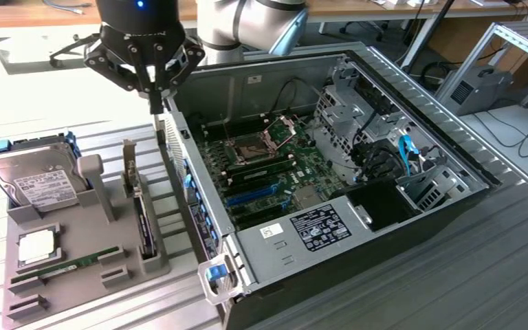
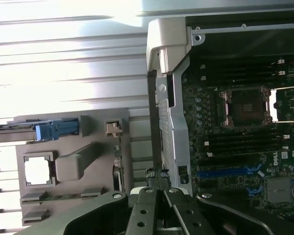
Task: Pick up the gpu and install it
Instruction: 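Reach for the gpu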
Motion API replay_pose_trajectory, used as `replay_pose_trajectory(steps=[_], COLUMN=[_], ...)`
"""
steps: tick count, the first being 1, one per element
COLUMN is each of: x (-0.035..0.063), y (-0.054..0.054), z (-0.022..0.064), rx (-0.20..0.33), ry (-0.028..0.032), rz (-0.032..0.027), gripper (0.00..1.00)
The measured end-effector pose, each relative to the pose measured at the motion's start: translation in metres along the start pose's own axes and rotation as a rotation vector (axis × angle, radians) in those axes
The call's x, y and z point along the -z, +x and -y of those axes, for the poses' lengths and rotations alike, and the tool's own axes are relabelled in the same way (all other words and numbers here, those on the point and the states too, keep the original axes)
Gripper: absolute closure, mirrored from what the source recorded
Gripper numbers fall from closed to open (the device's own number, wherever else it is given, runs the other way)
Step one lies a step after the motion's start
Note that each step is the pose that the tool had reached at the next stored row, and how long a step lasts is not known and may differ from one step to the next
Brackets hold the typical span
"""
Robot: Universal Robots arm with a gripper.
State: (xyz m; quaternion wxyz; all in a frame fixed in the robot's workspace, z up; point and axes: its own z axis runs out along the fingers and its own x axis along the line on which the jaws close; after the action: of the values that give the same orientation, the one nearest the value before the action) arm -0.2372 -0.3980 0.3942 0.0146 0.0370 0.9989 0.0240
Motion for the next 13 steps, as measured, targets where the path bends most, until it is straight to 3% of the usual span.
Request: replay_pose_trajectory(steps=[13], x=[0.0007], y=[0.022], z=[0.0016], rx=[0.0], ry=[-0.0001], rz=[0.0011], gripper=[0.89])
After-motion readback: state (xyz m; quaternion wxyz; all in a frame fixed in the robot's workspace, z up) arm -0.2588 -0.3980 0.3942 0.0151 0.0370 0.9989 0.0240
